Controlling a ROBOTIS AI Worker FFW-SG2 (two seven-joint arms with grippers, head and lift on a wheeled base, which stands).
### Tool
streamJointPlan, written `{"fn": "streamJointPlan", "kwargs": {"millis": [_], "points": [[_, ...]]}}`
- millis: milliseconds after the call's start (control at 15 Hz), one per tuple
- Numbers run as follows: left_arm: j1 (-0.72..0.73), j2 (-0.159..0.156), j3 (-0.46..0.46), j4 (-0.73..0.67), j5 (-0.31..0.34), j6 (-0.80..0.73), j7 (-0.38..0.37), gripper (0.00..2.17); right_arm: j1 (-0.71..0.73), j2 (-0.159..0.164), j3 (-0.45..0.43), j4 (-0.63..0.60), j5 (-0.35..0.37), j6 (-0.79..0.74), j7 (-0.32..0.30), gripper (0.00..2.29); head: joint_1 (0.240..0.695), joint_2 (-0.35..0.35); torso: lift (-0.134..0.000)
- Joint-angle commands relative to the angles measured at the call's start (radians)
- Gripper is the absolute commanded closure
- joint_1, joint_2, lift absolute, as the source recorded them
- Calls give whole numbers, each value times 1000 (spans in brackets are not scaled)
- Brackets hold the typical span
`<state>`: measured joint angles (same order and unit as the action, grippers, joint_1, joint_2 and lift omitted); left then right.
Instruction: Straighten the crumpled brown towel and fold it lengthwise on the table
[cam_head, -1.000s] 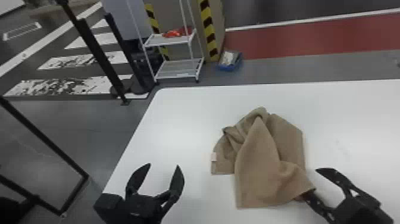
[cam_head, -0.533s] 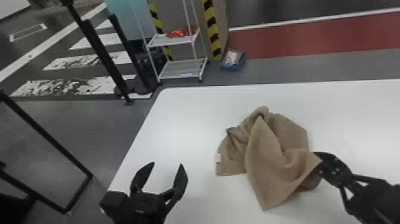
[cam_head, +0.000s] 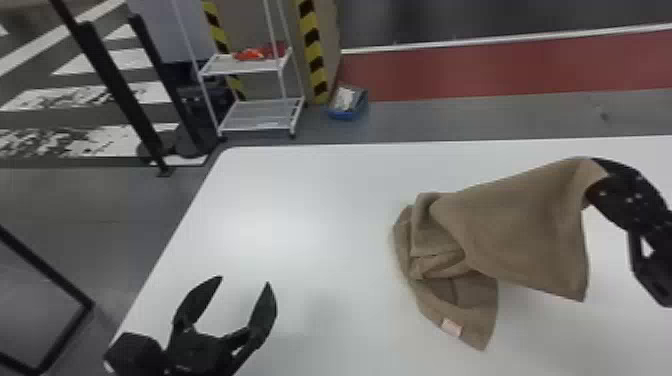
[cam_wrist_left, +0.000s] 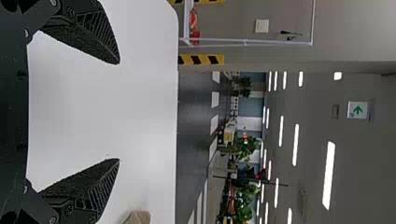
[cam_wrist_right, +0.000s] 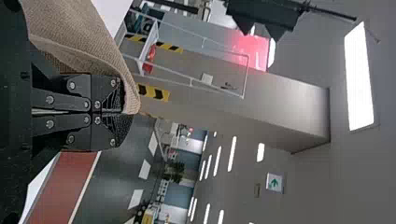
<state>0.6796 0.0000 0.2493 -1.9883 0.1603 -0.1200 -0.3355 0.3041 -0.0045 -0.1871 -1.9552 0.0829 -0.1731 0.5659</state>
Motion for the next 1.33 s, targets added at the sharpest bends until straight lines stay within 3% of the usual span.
{"fn": "streamJointPlan", "kwargs": {"millis": [0, 133, 467, 600, 733, 1000, 1067, 1267], "points": [[0, -3, -15, -4, 1, 15, -103, 184, -3, 5, -77, 7, 9, 28, 20, 2196, 695, 132, -124], [-15, -3, -64, -9, -4, 64, -209, 201, 15, 5, -106, 24, 11, 19, 42, 2196, 695, 53, -124], [-78, -3, -263, -30, -136, 135, -217, 201, 58, 5, -167, 45, -15, 4, 55, 2196, 695, -131, -124], [-106, -3, -335, -32, -182, 181, -215, 201, 59, 5, -150, 10, -118, 65, 61, 2196, 695, -202, -124], [-112, -3, -364, -29, -186, 181, -209, 201, 56, 5, -60, -73, -223, 200, 66, 2196, 695, -270, -124], [-117, -3, -369, -9, -191, 181, -203, 201, -19, 5, 129, -154, -310, 363, 66, 2196, 695, -204, -124], [-118, -3, -377, -1, -193, 181, -200, 201, -37, 5, 155, -160, -324, 375, 83, 2196, 695, -146, -124], [-133, -3, -400, 42, -200, 171, -180, 201, -86, 5, 212, -180, -381, 433, 86, 2196, 695, -82, -124]]}}
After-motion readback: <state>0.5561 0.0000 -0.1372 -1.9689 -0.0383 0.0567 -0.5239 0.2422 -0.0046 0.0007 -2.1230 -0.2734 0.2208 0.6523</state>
